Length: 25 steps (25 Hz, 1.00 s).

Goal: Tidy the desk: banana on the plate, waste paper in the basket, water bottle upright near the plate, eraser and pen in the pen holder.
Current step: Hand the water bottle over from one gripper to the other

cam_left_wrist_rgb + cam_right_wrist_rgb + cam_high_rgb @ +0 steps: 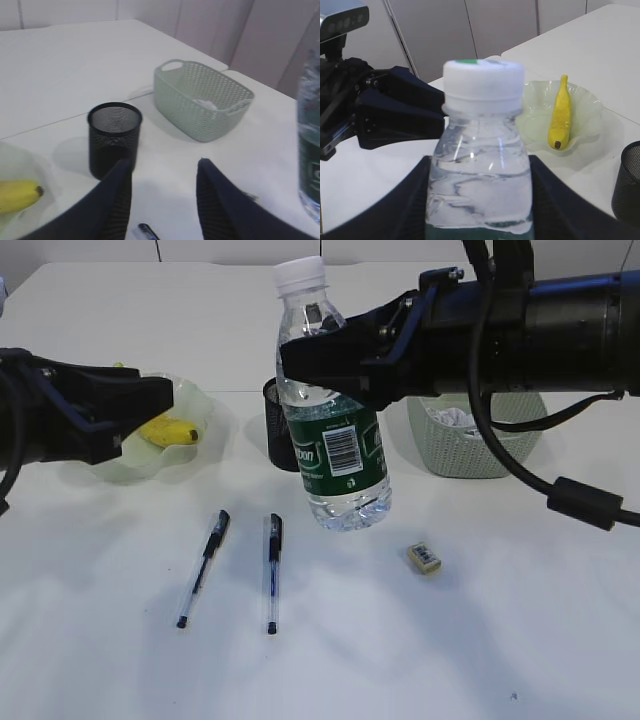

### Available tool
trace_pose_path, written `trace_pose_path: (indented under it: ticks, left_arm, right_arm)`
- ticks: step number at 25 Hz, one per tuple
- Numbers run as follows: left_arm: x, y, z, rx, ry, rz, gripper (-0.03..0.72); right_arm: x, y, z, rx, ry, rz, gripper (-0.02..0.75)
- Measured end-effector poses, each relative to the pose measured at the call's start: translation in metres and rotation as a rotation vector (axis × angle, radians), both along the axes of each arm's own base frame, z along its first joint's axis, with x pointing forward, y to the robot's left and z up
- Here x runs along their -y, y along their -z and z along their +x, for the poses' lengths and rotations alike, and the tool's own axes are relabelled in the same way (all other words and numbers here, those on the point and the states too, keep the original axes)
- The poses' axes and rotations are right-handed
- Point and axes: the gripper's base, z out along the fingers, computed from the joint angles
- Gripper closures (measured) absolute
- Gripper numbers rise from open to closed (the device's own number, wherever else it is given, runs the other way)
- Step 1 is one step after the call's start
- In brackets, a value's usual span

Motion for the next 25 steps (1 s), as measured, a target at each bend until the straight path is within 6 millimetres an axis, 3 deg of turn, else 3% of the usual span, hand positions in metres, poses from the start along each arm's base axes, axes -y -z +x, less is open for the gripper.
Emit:
trace_pose_path:
  ticks: [10,12,18,25]
  left_arm:
    - [0.021,-0.005,-0.021,0.014,0.333,-0.075,0.381]
    - [0.023,-0.005,-0.024,0.014,0.368,-0.076,0.34]
    - [0.026,-0.01,-0.029,0.04,0.432,-0.134,0.105]
    - [0.029,-0.002,-0.023,-0.008,0.441,-0.185,0.069]
  right_arm:
    - [-0.001,-0.004,0.001,0.046,-0.008,-0.013,0.361]
    - [-0.001,-0.009,0.003,0.062,-0.008,-0.009,0.361]
    - [-0.003,-0.018,0.004,0.09,-0.023,0.009,0.361]
    - [-0.008,-0.021,-0.003,0.092,-0.125,0.055,0.361]
